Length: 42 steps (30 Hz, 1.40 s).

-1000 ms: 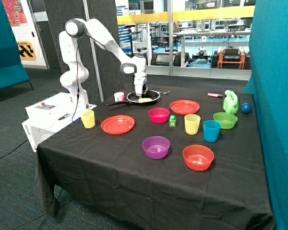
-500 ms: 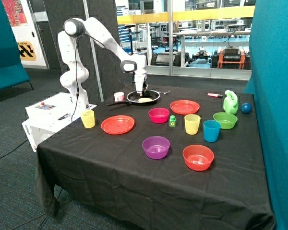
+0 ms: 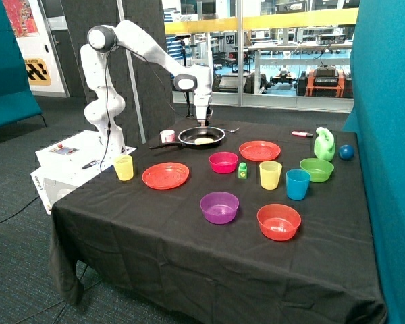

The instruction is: Serve the vegetables in different plates

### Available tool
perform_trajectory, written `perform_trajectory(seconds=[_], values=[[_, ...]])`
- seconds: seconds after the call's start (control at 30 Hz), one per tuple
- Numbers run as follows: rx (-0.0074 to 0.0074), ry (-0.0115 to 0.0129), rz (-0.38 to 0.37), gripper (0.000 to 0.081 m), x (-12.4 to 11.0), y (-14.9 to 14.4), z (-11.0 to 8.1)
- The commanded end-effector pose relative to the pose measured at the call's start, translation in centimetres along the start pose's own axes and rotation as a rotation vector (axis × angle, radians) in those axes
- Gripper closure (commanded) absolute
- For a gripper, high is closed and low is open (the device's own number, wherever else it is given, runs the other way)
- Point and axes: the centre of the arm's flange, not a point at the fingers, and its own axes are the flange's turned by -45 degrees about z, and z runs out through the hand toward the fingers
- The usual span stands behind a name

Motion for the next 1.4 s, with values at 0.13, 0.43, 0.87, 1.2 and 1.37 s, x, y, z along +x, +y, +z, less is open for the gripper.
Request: perform_trajectory(seconds=[0.13, 0.43, 0.87, 1.2, 1.37], values=[[-0.0005, -0.0045, 0.015, 0.0808, 4.1, 1.7, -2.1], [-0.0005, -0.0045, 0.030, 0.0808, 7.5, 3.6, -2.8], [-0.0006, -0.0045, 0.091, 0.0808, 10.0, 7.2, -3.1], [-0.0007, -0.0045, 0.137, 0.0808, 11.9, 9.7, -3.1], [-0.0008, -0.0045, 0.152, 0.0808, 13.4, 10.6, -2.9]])
